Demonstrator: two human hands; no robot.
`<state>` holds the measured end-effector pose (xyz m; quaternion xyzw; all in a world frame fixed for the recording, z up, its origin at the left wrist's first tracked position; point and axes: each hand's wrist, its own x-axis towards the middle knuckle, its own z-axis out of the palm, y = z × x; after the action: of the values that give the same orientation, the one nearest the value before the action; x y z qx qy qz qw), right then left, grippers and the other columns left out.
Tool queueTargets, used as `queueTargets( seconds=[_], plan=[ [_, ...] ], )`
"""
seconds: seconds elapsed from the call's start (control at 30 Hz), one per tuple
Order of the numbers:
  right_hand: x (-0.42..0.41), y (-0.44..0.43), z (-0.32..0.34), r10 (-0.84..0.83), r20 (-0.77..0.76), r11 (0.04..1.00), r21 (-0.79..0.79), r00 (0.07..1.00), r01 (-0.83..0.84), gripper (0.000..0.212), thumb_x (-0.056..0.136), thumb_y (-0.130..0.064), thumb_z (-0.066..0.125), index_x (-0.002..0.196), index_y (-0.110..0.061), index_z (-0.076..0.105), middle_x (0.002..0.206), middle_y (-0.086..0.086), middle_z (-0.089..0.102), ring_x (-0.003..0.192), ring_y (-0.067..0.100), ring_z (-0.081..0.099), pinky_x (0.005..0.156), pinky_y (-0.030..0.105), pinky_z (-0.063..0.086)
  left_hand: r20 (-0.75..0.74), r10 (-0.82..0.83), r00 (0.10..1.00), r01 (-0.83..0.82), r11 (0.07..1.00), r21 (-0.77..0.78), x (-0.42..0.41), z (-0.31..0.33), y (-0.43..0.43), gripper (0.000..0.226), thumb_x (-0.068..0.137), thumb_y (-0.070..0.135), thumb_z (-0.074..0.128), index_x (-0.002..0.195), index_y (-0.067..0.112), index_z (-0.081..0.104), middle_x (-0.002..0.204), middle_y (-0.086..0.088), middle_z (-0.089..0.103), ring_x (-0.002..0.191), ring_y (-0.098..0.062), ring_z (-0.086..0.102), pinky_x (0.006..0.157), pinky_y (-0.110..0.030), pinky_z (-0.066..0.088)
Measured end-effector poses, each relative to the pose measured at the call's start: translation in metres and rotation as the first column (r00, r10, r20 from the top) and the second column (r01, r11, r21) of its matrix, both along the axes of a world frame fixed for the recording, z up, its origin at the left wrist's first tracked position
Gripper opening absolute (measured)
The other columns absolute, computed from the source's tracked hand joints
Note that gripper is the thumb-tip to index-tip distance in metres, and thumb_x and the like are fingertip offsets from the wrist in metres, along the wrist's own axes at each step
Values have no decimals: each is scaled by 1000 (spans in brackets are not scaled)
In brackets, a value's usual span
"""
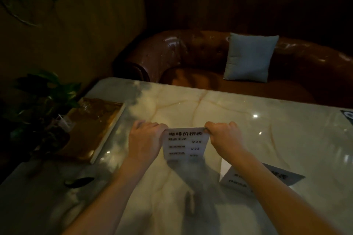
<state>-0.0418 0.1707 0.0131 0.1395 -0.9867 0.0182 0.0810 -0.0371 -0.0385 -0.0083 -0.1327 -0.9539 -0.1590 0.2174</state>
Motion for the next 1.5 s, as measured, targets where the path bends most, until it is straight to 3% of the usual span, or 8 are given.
queueTargets(
  seconds=[0.27,0.37,0.5,0.63,0.83,1.23,1.37,1.5],
  plan=[
    [-31,-44,6,160,-50,947,-274,986,-168,9,89,-10,50,95,-5,54,86,12,68,66,25,57,73,35,48,-79,116,990,-108,989,104,19,4,-37,21,79,22,52,74,12,70,67,-6,72,60,-22,65,81,-41,43],
    [-42,-66,4,254,-56,912,-318,966,-258,9,88,-12,52,91,-4,55,81,13,68,59,23,57,69,39,51,-81,161,984,-148,978,147,27,-3,-54,9,77,15,62,80,12,70,73,-5,73,64,-19,65,83,-33,37],
    [-56,-96,-6,313,-49,874,-376,948,-308,9,89,-16,49,90,-8,54,79,11,69,57,22,52,60,30,38,-111,214,971,-190,963,191,39,-11,-73,3,76,12,68,79,11,70,75,-5,74,67,-16,66,82,-28,36],
    [-67,-127,-13,378,-72,859,-346,923,-379,11,88,-22,50,91,-12,53,80,9,67,60,19,47,50,20,27,-76,274,959,-250,941,230,50,-16,-85,9,70,6,76,75,9,69,72,-5,73,65,-15,67,82,-28,38],
    [-85,-156,-20,457,-33,844,-299,889,-445,12,90,-25,46,96,-16,51,92,8,69,69,21,44,47,18,23,-17,334,943,-319,914,252,58,-21,-94,7,71,9,75,73,8,68,71,-6,73,64,-17,67,83,-28,37],
    [-115,-179,-22,528,40,822,-276,849,-498,13,88,-23,50,100,-18,50,94,9,69,68,20,49,47,27,35,45,438,898,-431,852,298,48,-22,-98,18,64,9,80,77,10,67,78,-9,73,72,-21,65,73,-18,35],
    [-118,-184,-20,542,75,815,-291,837,-502,14,89,-22,48,102,-16,49,97,12,68,78,28,59,56,31,43,18,467,884,-450,840,302,45,-20,-98,17,63,8,80,75,10,68,76,-10,73,71,-23,63,67,-21,39],
    [-124,-193,-19,534,83,829,-244,841,-503,16,89,-21,49,104,-19,46,99,13,68,82,32,60,63,44,53,19,476,879,-457,830,320,44,-21,-96,15,65,5,79,75,8,68,75,-11,72,70,-26,63,66,-24,40]
  ],
)
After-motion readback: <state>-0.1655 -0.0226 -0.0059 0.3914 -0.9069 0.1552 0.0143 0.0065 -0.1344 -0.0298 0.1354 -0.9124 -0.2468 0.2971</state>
